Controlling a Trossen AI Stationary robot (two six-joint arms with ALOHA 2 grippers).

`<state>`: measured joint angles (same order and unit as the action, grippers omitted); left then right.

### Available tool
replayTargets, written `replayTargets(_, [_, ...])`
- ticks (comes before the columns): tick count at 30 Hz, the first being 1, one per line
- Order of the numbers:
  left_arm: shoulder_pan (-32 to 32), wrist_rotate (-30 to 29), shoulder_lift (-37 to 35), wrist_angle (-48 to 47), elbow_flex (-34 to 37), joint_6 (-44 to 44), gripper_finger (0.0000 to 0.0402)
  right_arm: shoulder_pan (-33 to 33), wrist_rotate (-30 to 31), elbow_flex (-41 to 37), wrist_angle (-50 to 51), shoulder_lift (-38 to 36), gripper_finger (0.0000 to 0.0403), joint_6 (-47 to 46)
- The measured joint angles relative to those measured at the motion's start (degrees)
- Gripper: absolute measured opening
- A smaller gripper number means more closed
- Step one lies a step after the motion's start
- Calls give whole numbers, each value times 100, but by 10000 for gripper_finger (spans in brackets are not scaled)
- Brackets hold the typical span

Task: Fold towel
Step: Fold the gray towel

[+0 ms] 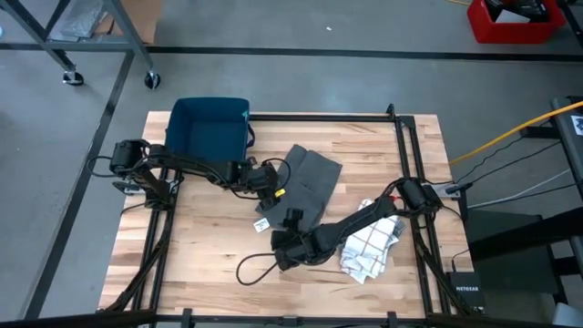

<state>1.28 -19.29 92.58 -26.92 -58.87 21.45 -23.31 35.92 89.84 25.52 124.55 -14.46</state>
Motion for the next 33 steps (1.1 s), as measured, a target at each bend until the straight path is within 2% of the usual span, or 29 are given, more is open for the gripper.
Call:
replayTargets(6, [0,0,0,-4,0,0,129,221,-249,-1,49,167,215,10])
replayTargets(10, [0,0,0,-4,0,0,129,280,-247,-2,41,184,193,300])
replayTargets(17, [-2,2,0,-4,0,0,129,306,-250,-2,40,184,119,746])
replayTargets(24, [-2,0,0,-186,0,-2,129,319,-140,-2,39,184,14,750])
replayTargets(30, [-2,2,-22,-452,0,103,129,304,399,-2,65,154,21,539])
replayTargets(33, [-4,-58,-96,-480,2,39,129,308,487,0,203,84,7,401])
